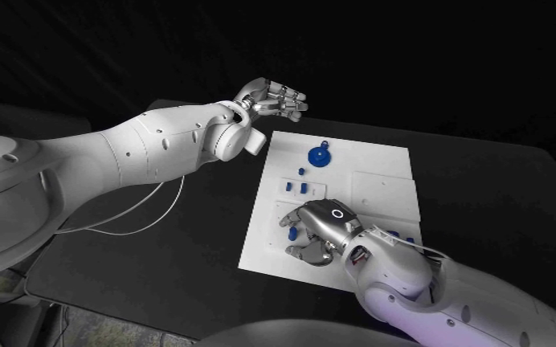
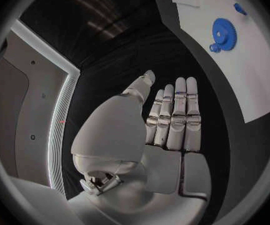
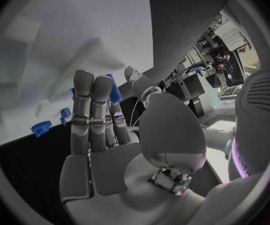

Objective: Assemble the parts on the task board

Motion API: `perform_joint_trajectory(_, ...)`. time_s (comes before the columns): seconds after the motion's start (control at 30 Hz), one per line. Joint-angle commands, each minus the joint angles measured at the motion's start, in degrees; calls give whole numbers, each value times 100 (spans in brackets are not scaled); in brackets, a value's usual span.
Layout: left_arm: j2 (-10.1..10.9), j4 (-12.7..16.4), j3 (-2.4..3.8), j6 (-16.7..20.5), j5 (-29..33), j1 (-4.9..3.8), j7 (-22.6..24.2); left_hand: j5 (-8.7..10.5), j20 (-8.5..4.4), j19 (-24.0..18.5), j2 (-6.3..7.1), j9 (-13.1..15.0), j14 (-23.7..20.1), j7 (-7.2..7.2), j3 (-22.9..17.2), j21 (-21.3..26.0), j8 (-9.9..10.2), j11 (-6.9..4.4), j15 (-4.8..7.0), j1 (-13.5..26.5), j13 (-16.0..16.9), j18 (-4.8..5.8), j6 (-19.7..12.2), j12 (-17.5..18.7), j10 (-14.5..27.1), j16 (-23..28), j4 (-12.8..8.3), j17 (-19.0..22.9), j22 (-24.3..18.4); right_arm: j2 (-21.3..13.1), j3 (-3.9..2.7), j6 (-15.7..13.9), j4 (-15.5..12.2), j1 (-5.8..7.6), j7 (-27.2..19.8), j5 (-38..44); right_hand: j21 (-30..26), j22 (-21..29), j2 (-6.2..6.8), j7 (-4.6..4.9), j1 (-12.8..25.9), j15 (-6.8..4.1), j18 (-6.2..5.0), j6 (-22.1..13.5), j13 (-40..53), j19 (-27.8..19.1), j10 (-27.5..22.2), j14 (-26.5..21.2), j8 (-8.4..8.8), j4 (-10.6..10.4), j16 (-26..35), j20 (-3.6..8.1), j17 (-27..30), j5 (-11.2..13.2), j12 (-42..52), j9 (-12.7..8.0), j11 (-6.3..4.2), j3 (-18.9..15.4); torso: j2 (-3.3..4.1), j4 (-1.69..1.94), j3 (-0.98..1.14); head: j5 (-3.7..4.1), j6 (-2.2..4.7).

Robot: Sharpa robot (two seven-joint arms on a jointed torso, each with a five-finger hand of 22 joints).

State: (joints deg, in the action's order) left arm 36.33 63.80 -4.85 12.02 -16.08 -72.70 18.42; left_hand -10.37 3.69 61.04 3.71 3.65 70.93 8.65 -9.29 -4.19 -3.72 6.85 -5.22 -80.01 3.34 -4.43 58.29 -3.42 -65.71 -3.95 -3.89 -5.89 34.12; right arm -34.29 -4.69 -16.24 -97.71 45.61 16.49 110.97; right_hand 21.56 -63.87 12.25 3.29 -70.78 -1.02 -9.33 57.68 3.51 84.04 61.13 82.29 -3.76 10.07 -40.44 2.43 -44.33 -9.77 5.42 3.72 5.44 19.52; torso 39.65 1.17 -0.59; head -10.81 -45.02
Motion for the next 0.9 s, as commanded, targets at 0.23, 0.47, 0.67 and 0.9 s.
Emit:
perform_joint_trajectory(0.23, -10, -20, 3, -83, 43, -3, 23, 47, 41, 10, -36, 7, -37, -10, 33, -7, 5, 9, 4, -9, 5, -9, -38, -10, 40, 19, 45, -10, -95, -159, -64, -867, -192, -1, -7, -327, -194, 201, 114, -24, -228, 44, -178, -149, -1, 214, -320, -54, 11, -360, 2, -60, 121, 11, 367, 7, 29, -308, -8, 8, 6, 66, 73)
perform_joint_trajectory(0.47, 22, -42, 0, -75, 45, 5, 38, 47, 41, 10, -36, 7, -37, -10, 33, -7, 5, 9, 4, -9, 5, -9, -38, -10, 40, 19, 45, -10, -95, -442, -417, -919, -349, 0, -170, -946, 119, 88, -83, 193, -137, -30, -119, -13, -9, 232, 58, 12, 12, -385, -62, -4, 145, -154, 471, 7, -82, -330, -17, -8, 12, 211, 181)
perform_joint_trajectory(0.67, 103, -63, -8, -42, 58, 21, 39, 41, 36, 27, -33, 8, -24, -14, 45, -20, 4, 4, 10, -21, 5, -8, -28, -10, 30, 16, 49, -15, -150, -951, -943, -615, -481, 72, -279, -2431, 715, -166, -324, 218, 237, -218, 97, 612, 61, 259, 1330, 102, -86, -597, -121, 134, 122, -403, 643, 87, -402, -301, -51, -33, -5, 427, 320)
perform_joint_trajectory(0.9, 224, -114, -93, -58, 120, 45, 94, 35, 27, 25, -43, 8, -23, -52, 20, -24, 1, -37, 20, -23, 3, 2, 92, -8, -91, 17, 59, -18, -169, -1605, -1186, 95, -461, 374, 63, -3808, 1494, -504, -664, -4, 335, -470, 457, 935, 2101, 268, 1610, 137, -1, -852, -237, 459, -66, -890, 2156, 405, -719, -1449, -153, -120, 2, 640, 240)
